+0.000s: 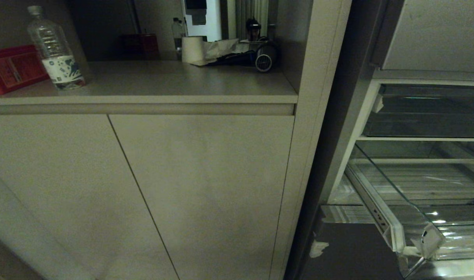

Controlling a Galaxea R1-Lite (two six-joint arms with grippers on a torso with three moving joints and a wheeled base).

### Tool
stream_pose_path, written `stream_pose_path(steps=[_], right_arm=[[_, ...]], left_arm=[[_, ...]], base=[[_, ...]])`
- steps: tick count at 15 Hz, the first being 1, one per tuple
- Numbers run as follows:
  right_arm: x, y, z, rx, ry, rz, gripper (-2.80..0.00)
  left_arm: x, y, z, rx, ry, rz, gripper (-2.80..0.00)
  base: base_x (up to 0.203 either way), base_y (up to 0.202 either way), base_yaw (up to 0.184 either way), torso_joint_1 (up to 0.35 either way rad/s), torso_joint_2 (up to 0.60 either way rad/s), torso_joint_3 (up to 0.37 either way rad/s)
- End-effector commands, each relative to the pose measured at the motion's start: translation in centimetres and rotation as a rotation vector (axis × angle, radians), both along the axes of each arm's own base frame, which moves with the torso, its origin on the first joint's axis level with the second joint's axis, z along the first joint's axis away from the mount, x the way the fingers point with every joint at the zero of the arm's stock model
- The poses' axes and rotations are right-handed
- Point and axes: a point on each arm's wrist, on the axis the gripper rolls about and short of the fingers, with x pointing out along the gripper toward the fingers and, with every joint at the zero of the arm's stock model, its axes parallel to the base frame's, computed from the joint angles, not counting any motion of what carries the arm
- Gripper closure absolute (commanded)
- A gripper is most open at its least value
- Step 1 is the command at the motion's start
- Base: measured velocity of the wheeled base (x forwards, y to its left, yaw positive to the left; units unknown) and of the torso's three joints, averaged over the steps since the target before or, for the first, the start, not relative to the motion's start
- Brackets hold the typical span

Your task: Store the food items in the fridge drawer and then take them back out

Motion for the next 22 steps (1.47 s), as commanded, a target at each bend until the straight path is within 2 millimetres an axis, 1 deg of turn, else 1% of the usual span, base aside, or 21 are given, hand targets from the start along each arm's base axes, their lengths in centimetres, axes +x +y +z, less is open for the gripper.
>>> stream_pose_path(steps=[1,4,6,8,10,11,12,14,22], right_arm=[[1.4,-0.1,-3.7,-0.026,0.059,0.025,0.00],[3.2,-0.2,-8.0,-0.059,0.004,0.070,0.00],[3.4,-0.1,-9.9,-0.083,-0.060,0.137,0.00],[2.3,-0.1,-10.6,-0.095,-0.112,0.174,0.00],[1.0,-0.1,-11.2,-0.109,-0.168,0.169,0.00],[0.9,-0.3,-11.6,-0.115,-0.166,0.101,0.00],[1.1,-0.5,-12.1,-0.118,-0.127,0.013,0.00],[1.2,-0.5,-12.7,-0.129,-0.081,0.015,0.00],[1.2,-0.5,-12.7,-0.119,-0.081,0.013,0.00]], left_arm=[[0.0,0.0,0.0,0.000,0.002,0.000,0.00],[0.0,0.0,0.0,0.000,0.002,0.000,0.00],[0.0,0.0,0.0,0.000,0.002,0.000,0.00],[0.0,0.0,0.0,0.000,0.002,0.000,0.00],[0.0,0.0,0.0,0.000,0.002,0.000,0.00],[0.0,0.0,0.0,0.000,0.001,0.000,0.00],[0.0,0.0,0.0,0.000,0.002,0.000,0.00],[0.0,0.0,0.0,0.000,0.002,0.000,0.00],[0.0,0.0,0.0,0.000,0.002,0.000,0.00]], base=[[0.000,0.000,0.000,0.000,0.00,0.000],[0.000,0.000,0.000,0.000,0.00,0.000],[0.000,0.000,0.000,0.000,0.00,0.000],[0.000,0.000,0.000,0.000,0.00,0.000],[0.000,0.000,0.000,0.000,0.00,0.000],[0.000,0.000,0.000,0.000,0.00,0.000],[0.000,0.000,0.000,0.000,0.00,0.000],[0.000,0.000,0.000,0.000,0.00,0.000],[0.000,0.000,0.000,0.000,0.00,0.000]])
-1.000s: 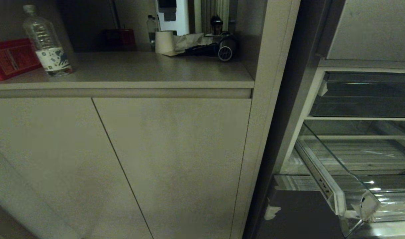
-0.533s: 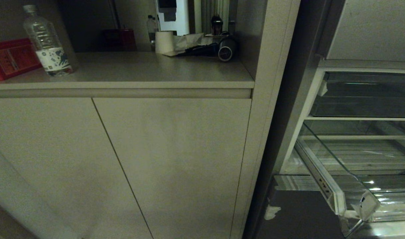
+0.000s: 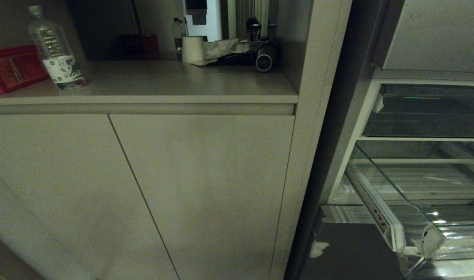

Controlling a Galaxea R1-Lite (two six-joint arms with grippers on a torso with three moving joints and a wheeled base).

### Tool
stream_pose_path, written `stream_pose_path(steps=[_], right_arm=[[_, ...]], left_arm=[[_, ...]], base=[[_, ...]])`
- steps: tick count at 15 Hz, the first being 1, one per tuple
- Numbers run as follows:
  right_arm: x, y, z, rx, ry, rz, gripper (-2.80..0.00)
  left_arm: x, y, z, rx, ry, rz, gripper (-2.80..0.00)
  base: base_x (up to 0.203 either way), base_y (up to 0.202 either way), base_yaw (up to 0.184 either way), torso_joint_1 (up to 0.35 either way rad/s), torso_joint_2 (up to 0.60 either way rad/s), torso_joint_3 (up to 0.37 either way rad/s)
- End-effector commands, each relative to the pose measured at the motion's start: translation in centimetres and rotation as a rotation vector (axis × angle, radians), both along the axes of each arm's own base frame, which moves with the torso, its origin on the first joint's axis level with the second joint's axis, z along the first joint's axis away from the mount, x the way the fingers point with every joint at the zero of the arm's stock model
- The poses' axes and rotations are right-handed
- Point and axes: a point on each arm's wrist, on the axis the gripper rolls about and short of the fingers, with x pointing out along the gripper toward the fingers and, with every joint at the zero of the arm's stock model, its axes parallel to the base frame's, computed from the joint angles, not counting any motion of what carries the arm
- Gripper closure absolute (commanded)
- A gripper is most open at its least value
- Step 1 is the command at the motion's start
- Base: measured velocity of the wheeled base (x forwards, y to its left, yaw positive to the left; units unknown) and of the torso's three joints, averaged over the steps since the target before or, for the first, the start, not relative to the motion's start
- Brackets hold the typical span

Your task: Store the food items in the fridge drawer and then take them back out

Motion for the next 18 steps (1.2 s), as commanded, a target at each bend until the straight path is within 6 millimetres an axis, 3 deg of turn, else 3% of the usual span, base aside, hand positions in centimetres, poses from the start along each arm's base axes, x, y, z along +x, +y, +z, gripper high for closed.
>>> stream_pose_path(steps=[1,18], right_arm=[[0.24,0.00,-0.90,0.000,0.030,0.000,0.00],[0.23,-0.02,-0.81,0.074,0.023,-0.004,0.00]], left_arm=[[0.01,0.00,0.00,0.000,0.002,0.001,0.00],[0.01,0.00,0.00,0.000,0.002,0.001,0.00]], base=[[0.000,0.000,0.000,0.000,0.00,0.000],[0.001,0.006,-0.167,0.002,0.00,0.001]])
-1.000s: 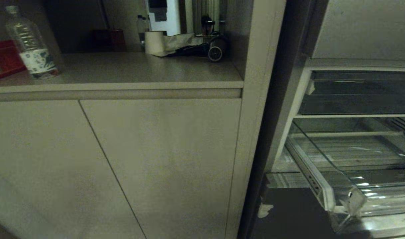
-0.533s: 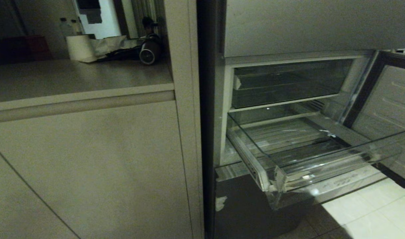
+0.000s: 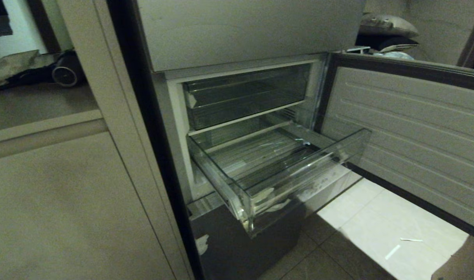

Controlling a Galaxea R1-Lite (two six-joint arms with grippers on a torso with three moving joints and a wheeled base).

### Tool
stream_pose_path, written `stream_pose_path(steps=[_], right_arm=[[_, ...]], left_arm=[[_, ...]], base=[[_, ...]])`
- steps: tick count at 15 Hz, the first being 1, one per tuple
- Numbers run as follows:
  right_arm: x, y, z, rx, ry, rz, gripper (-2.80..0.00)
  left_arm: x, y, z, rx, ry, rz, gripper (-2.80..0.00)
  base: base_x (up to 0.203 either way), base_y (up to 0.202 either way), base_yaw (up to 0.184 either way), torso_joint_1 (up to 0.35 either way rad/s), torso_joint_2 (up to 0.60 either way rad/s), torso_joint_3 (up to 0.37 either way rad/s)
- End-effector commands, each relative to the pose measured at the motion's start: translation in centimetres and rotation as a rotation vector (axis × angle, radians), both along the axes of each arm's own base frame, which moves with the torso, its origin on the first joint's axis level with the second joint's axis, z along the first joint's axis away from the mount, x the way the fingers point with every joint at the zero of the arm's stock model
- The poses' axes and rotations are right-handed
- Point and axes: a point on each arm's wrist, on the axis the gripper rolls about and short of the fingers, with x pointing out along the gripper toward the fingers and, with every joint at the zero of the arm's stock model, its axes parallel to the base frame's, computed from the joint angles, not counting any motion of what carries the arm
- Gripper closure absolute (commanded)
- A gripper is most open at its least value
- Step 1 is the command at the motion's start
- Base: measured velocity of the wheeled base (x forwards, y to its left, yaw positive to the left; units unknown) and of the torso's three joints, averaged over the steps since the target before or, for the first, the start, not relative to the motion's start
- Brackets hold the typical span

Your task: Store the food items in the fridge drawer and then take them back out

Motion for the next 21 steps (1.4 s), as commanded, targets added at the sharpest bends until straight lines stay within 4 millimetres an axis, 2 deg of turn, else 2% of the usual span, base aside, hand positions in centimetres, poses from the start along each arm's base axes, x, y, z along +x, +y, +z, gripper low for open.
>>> stream_pose_path(steps=[1,5,6,7,9,11,13,15,17,21], right_arm=[[0.2,0.0,-0.8,0.006,0.028,0.001,0.00],[0.2,0.0,-0.9,-0.007,0.027,-0.003,0.00],[0.1,0.0,-0.3,-0.003,0.009,-0.016,0.00],[-0.3,-0.1,1.2,0.009,-0.029,-0.045,0.00],[-1.0,-0.2,5.3,0.076,-0.048,-0.092,0.00],[0.5,-0.2,8.3,0.153,0.050,-0.174,0.00],[3.5,-0.6,10.4,0.236,0.164,-0.355,0.00],[5.9,-2.0,11.7,0.309,0.205,-0.553,0.00],[7.4,-4.2,12.6,0.365,0.189,-0.706,0.00],[9.3,-10.6,13.2,0.442,0.191,-0.867,0.00]], left_arm=[[0.0,0.0,0.0,0.000,0.002,0.000,0.00],[0.0,0.0,0.0,0.000,0.002,0.000,0.00],[0.0,0.0,0.0,0.000,0.002,0.000,0.00],[0.0,0.0,0.0,0.000,0.002,0.000,0.00],[0.0,0.0,0.0,0.000,0.002,0.000,0.00],[0.0,0.0,0.0,0.000,0.002,0.000,0.00],[0.0,0.0,0.0,0.000,0.002,0.000,0.00],[0.0,0.0,0.0,0.000,0.002,0.000,0.00],[0.0,0.0,0.0,0.000,0.002,0.000,0.00],[0.0,0.0,0.0,0.000,0.002,0.000,0.00]], base=[[0.005,0.001,-0.136,-0.001,0.00,0.002],[0.000,0.001,-0.024,0.000,0.00,0.001],[0.000,0.000,0.000,0.000,0.00,0.000],[0.000,0.000,0.000,0.000,0.00,0.000],[0.000,0.000,0.000,0.000,0.00,0.000],[0.000,0.000,0.000,0.000,0.00,0.000],[0.000,0.000,0.000,0.000,0.00,0.000],[0.000,0.000,0.000,0.000,0.00,0.000],[0.000,0.000,0.000,0.000,0.00,0.000],[0.000,0.000,0.000,0.000,0.00,0.000]])
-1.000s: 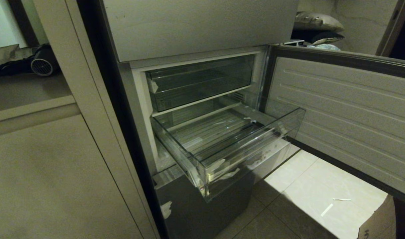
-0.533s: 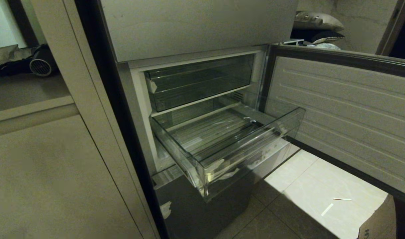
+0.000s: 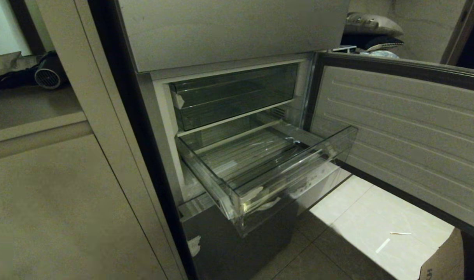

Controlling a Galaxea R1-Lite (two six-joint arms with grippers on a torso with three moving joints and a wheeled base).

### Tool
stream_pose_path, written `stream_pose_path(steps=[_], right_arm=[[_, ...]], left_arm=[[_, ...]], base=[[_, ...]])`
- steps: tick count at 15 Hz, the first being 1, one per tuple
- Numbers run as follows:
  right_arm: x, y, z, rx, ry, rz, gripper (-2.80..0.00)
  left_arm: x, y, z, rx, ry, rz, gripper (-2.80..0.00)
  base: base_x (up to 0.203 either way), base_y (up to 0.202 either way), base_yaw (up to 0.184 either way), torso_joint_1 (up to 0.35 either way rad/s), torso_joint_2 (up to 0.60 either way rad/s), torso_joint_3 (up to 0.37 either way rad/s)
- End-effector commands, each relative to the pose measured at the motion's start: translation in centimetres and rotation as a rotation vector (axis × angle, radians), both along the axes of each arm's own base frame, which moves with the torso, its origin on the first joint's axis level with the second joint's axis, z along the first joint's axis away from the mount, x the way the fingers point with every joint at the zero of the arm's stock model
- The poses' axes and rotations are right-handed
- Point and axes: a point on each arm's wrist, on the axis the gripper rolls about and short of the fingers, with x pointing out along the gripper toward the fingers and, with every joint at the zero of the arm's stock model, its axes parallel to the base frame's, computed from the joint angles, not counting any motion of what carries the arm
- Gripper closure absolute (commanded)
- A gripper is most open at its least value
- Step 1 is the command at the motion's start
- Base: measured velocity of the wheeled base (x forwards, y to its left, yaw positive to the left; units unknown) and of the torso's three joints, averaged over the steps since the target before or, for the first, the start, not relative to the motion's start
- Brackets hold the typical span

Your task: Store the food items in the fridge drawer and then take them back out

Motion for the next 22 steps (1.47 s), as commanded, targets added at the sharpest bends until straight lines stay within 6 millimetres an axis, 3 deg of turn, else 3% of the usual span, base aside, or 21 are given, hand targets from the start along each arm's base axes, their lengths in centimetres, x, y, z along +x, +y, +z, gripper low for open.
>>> stream_pose_path(steps=[1,4,8,9,17,22], right_arm=[[1.6,-4.9,-0.7,0.086,0.051,-0.086,0.00],[2.7,-8.6,-1.3,0.081,0.053,-0.129,0.00],[2.5,-14.9,-1.4,0.060,0.075,-0.249,0.00],[2.3,-16.4,-1.4,0.053,0.089,-0.274,-2.80],[0.9,-25.3,-4.4,0.084,0.196,-0.366,-2.80],[0.7,-29.6,-5.3,0.027,0.269,-0.355,-2.80]], left_arm=[[0.0,0.0,0.0,0.000,0.002,0.001,0.00],[0.0,0.0,0.0,0.000,0.002,0.001,0.00],[0.0,0.0,0.0,0.000,0.002,0.001,0.00],[0.0,0.0,0.0,0.000,0.002,0.001,0.00],[0.0,0.0,0.0,0.000,0.002,0.001,0.00],[0.0,0.0,0.0,0.000,0.002,0.001,0.00]], base=[[0.000,0.000,0.000,0.000,0.00,0.000],[0.000,0.000,0.000,0.000,0.00,0.000],[0.000,0.000,0.000,0.000,0.00,0.000],[0.000,0.000,0.000,0.000,0.00,0.000],[0.000,0.000,0.000,0.000,0.00,0.000],[0.000,0.000,0.000,0.000,0.00,0.000]])
